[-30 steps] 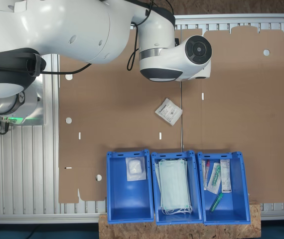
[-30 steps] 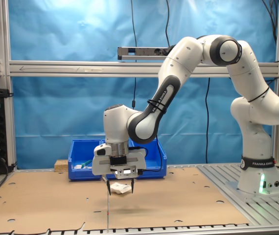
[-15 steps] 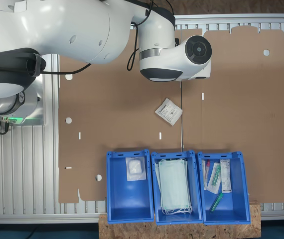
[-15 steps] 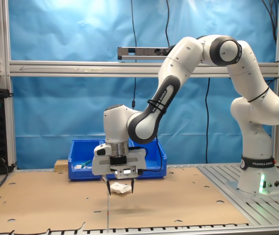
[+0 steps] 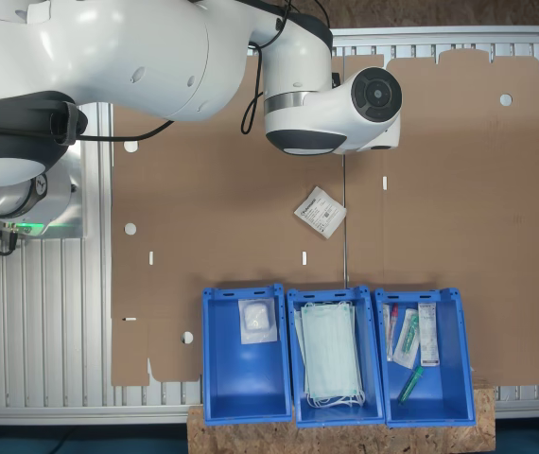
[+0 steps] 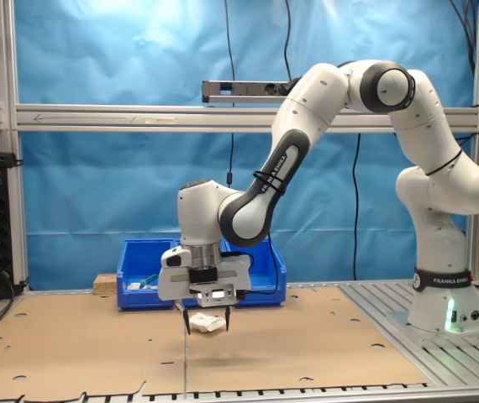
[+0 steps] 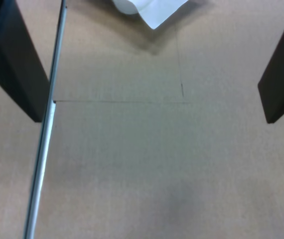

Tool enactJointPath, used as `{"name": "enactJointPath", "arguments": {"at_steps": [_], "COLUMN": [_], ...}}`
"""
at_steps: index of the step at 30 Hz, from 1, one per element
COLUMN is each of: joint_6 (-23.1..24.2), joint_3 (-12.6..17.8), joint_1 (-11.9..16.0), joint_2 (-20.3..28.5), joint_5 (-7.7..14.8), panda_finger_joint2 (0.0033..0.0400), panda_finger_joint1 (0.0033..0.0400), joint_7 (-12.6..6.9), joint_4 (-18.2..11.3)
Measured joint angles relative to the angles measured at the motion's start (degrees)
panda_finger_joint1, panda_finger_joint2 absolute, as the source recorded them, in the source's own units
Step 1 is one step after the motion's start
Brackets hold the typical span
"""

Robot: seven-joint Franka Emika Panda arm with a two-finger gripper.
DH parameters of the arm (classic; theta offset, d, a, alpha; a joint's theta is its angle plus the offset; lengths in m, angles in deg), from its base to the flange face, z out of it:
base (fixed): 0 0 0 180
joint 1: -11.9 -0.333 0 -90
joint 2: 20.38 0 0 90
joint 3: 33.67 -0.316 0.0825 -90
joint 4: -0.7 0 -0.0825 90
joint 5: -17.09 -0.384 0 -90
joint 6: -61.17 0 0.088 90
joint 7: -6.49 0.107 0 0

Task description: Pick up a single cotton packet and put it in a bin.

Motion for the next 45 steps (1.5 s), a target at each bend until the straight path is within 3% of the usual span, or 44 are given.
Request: {"name": "enactJointPath", "arguments": {"at_steps": [29,36,45], "joint_6": [-0.25,-2.03,-5.61], "joint_3": [0.0,0.0,0.0], "joint_1": [-0.02,-0.02,-0.03], "joint_2": [0.46,1.92,4.81], "joint_5": [0.0,0.0,0.0], "panda_finger_joint2": [0.04,0.04,0.04], "panda_finger_joint1": [0.04,0.04,0.04], "joint_7": [-0.45,-2.76,-8.85], "joint_4": [-0.01,-0.02,-0.17]}}
